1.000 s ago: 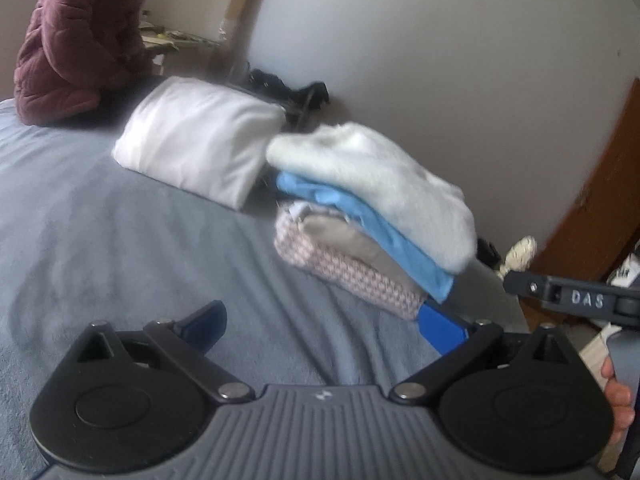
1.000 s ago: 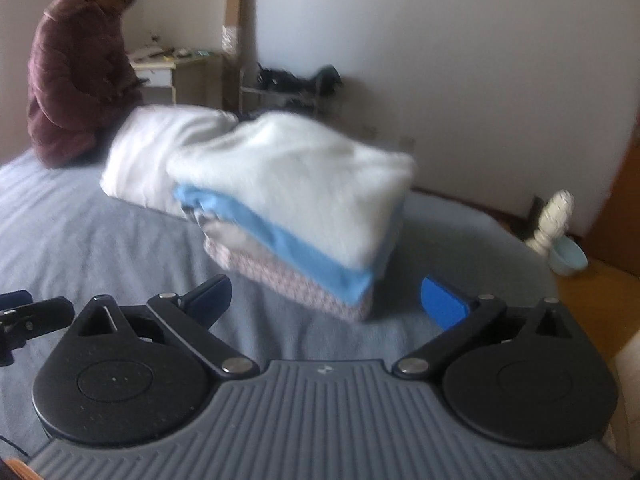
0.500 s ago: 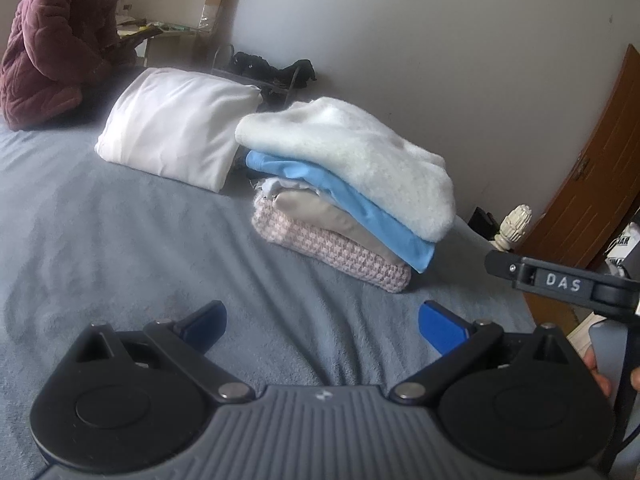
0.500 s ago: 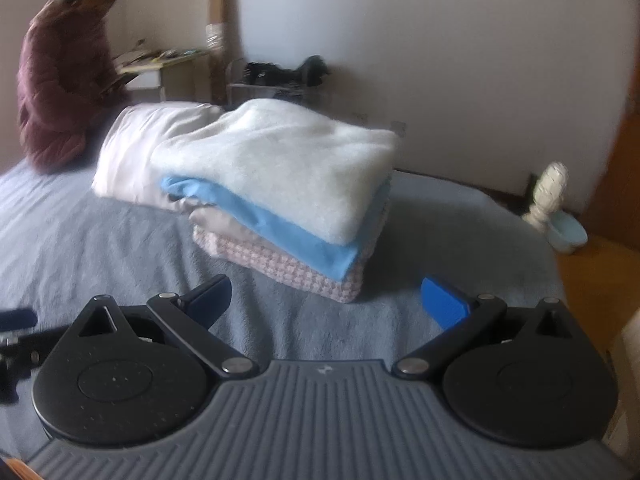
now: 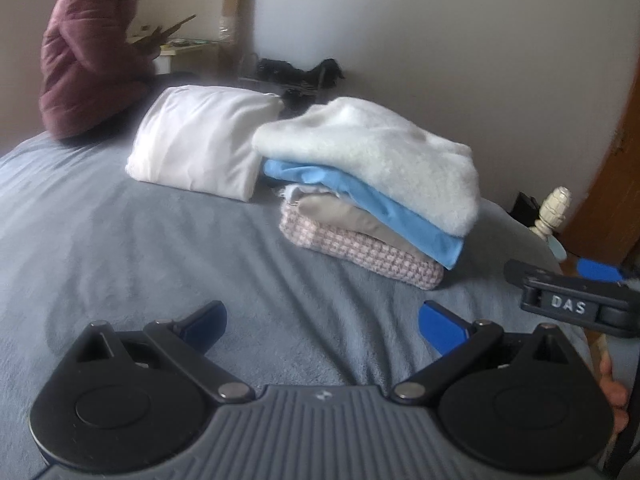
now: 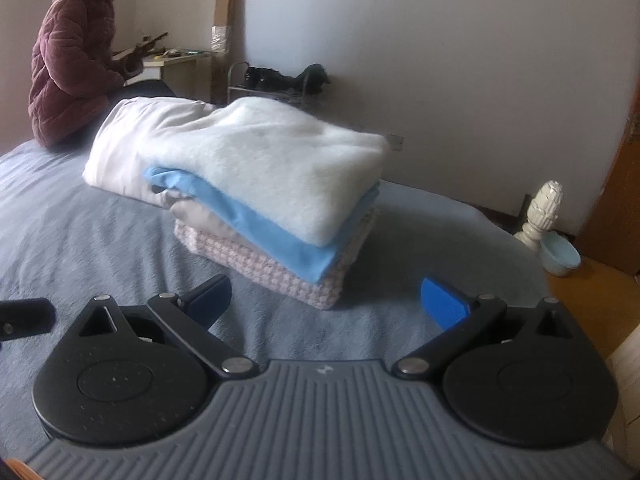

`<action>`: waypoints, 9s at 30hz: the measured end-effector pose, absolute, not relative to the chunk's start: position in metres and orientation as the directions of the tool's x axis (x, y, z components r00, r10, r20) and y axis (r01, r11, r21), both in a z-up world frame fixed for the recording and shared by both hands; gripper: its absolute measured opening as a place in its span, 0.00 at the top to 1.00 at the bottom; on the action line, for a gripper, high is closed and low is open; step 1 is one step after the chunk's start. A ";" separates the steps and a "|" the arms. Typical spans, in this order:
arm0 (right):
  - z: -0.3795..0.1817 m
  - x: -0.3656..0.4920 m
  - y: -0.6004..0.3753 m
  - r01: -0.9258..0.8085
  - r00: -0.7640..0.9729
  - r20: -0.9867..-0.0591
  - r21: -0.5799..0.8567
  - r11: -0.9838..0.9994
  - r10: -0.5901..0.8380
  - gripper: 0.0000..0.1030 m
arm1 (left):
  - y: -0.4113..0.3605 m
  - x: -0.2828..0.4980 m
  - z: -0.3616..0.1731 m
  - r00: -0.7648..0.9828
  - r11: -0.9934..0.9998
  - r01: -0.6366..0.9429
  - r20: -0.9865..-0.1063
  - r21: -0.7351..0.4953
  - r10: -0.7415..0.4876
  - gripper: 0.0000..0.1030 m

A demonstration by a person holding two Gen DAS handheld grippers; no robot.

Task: Fold clothes

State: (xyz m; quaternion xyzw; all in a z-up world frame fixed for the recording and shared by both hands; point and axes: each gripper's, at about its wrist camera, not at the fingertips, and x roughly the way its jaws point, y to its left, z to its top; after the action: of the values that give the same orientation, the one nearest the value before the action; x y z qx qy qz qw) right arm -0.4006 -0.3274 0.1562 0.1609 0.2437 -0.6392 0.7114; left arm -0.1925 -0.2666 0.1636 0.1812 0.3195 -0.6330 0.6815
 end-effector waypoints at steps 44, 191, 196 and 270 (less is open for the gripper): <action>0.134 -0.407 -0.332 0.978 0.010 -0.635 -0.154 0.140 -0.772 0.01 | -0.259 -0.244 0.153 0.002 0.138 0.980 -0.679 -0.146 -0.734 0.00; 0.139 -0.415 -0.331 0.975 0.049 -0.599 -0.144 0.167 -0.799 0.01 | -0.257 -0.253 0.148 0.093 0.193 0.980 -0.727 -0.055 -0.680 0.00; 0.142 -0.423 -0.343 0.963 0.157 -0.522 -0.106 0.246 -0.838 0.01 | -0.263 -0.246 0.155 0.149 0.236 0.971 -0.707 -0.026 -0.692 0.00; 0.136 -0.443 -0.437 0.489 0.653 -0.395 -0.431 0.758 -0.646 0.31 | -0.319 -0.177 0.142 0.191 0.416 0.901 -0.747 -0.124 -0.637 0.00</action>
State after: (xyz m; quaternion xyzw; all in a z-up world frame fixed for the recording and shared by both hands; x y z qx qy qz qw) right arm -0.4434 -0.4372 0.1364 -0.1448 0.2709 -0.3164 0.8975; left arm -0.1773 -0.3190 0.1425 0.1747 0.3778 -0.5114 0.7518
